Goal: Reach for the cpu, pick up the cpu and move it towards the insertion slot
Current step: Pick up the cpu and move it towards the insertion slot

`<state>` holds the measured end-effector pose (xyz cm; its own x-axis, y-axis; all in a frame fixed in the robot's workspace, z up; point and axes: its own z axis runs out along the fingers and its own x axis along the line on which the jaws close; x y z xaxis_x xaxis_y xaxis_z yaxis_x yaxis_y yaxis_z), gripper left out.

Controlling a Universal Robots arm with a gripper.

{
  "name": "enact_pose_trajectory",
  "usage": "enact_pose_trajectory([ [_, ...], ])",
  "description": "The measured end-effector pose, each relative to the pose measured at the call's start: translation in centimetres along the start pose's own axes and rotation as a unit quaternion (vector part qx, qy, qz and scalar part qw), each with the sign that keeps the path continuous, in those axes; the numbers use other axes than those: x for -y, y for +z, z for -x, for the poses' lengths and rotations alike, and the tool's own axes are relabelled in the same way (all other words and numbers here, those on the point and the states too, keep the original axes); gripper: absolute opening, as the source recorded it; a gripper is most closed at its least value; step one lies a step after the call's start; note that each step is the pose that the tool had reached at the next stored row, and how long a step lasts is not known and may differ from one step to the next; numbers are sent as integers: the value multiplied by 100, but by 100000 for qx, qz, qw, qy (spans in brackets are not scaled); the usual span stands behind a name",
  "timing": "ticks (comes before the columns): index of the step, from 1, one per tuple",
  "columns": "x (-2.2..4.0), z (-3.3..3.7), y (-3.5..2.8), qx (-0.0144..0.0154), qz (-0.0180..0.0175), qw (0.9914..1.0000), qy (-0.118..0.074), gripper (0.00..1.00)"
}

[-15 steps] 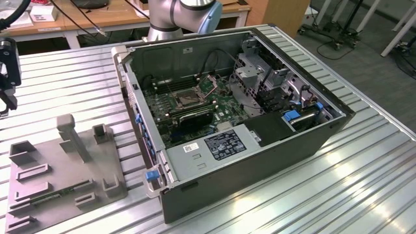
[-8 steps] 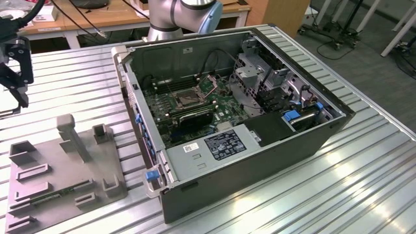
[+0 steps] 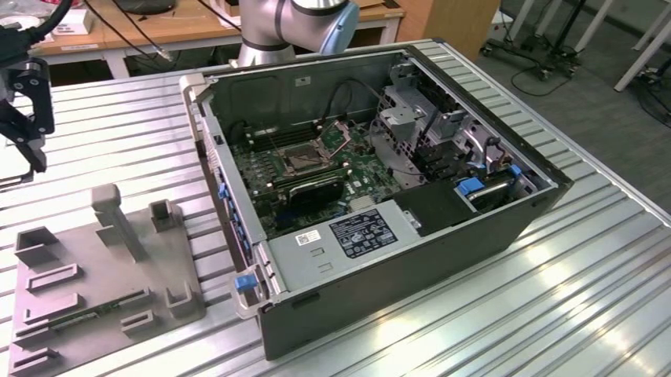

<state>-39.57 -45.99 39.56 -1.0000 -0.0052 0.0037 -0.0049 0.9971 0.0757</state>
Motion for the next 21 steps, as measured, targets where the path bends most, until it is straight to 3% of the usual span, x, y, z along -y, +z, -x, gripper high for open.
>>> enact_pose_trajectory([
  [5,-2,5,-26,13,9,100000,-5,54],
  [21,-1,239,-20,9,8,100000,0,54],
])
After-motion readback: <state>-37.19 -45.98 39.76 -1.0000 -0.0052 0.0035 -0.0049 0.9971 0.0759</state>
